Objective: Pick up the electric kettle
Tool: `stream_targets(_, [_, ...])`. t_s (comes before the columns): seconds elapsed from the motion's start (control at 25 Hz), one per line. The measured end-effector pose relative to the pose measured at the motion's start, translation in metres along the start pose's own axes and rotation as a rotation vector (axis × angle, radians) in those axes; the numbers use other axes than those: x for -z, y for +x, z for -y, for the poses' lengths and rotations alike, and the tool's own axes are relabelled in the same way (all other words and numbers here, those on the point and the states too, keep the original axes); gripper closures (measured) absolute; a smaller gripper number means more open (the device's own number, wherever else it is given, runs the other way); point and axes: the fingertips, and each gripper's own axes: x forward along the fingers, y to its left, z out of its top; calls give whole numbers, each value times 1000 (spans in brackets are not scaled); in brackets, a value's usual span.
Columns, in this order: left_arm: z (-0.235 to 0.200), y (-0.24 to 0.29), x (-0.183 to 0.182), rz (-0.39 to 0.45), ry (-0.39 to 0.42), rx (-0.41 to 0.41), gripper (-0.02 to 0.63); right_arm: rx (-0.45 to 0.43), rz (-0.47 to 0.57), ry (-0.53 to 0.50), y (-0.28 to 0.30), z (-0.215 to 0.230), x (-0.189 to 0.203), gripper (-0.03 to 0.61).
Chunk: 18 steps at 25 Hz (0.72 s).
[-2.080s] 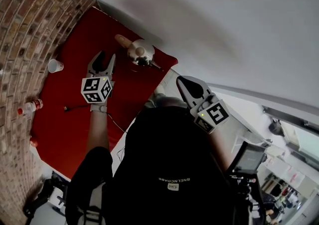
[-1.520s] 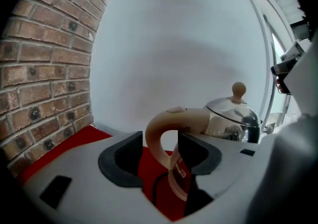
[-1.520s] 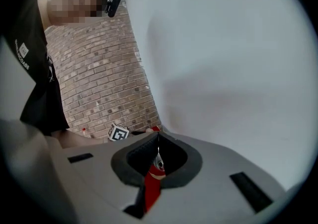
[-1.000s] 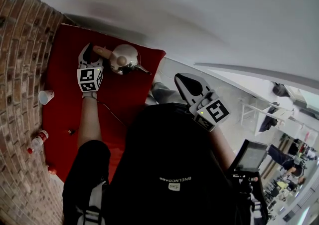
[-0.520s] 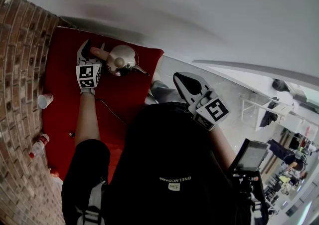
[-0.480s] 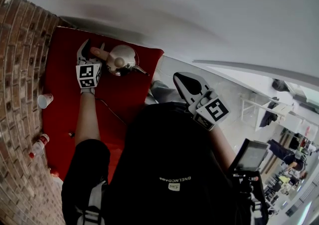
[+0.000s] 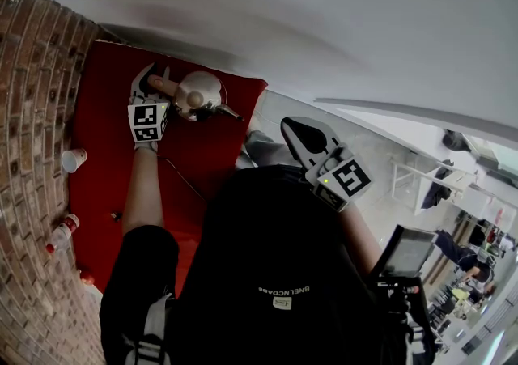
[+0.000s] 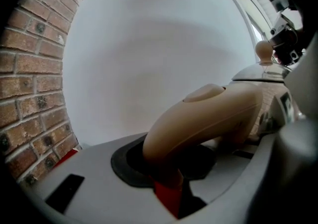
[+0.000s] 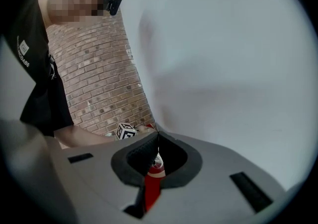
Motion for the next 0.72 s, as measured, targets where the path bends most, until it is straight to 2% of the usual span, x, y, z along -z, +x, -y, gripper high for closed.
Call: stream_targets(0.72, [-4,-13,0,13,-109,-70,515,-10,21,5,-7,-3,3,571])
